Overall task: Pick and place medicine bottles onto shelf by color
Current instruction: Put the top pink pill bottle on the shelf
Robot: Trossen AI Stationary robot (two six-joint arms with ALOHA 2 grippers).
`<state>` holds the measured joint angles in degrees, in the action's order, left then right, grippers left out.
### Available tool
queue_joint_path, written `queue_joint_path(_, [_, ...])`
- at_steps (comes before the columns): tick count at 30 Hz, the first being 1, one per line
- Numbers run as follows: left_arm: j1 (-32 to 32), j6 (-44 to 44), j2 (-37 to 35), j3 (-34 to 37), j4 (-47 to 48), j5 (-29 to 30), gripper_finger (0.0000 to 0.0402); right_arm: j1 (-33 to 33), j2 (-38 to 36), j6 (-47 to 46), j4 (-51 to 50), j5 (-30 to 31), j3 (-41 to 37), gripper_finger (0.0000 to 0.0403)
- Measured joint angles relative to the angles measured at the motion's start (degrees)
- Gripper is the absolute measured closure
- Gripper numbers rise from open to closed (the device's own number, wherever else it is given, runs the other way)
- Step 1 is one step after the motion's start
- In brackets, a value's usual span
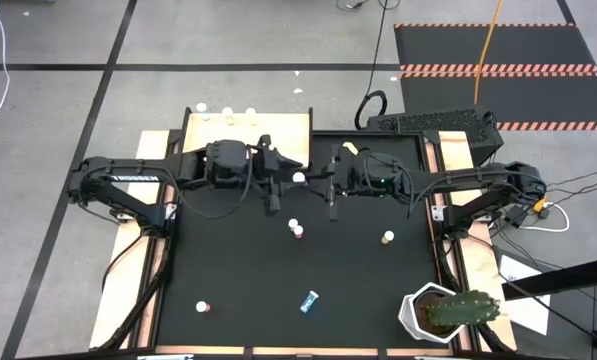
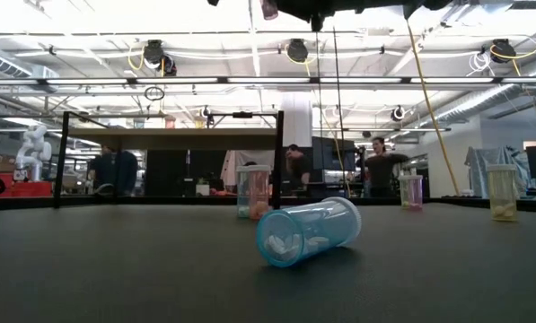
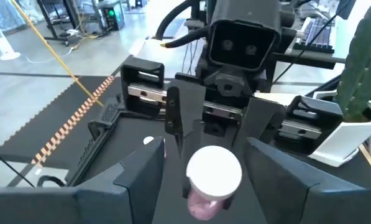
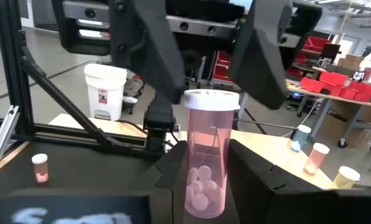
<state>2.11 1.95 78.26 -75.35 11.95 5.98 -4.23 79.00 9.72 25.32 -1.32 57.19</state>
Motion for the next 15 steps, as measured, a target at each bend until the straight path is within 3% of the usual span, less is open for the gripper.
queue_joint_path(8, [0.0, 0.4, 0.0, 0.0, 0.2, -0.1, 0.0249, 0.0, 0.0, -0.3, 0.2, 0.0, 0.0, 0.0312])
queue_joint_path(15, [0.0, 0.4, 0.0, 0.0, 0.1, -0.1, 0.0276, -0.2, 0.0, -1.6, 0.9, 0.0, 0.0, 0.0312])
